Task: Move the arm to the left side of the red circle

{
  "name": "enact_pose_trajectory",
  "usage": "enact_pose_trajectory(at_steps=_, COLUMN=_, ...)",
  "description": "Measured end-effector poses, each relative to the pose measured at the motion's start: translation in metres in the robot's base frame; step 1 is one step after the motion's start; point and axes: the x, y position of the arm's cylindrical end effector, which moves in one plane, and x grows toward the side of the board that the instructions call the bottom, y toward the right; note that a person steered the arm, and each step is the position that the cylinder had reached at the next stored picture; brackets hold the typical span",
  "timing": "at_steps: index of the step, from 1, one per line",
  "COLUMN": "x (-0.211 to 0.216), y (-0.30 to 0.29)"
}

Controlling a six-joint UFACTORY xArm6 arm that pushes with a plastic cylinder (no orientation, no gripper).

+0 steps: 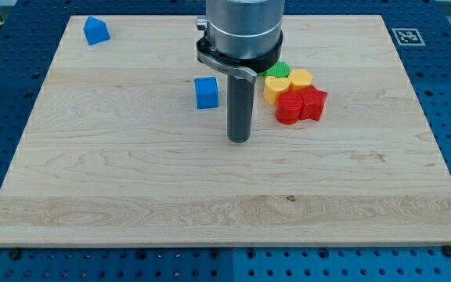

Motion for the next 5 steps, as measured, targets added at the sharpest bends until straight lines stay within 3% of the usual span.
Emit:
enact_pose_trajectory(at_steps=2, x=0.0, y=0.016)
enact_pose_trajectory(at_steps=3, x=-0.027, y=0.016)
enact_pose_trajectory(at_steps=5, x=-0.048, y=-0.019)
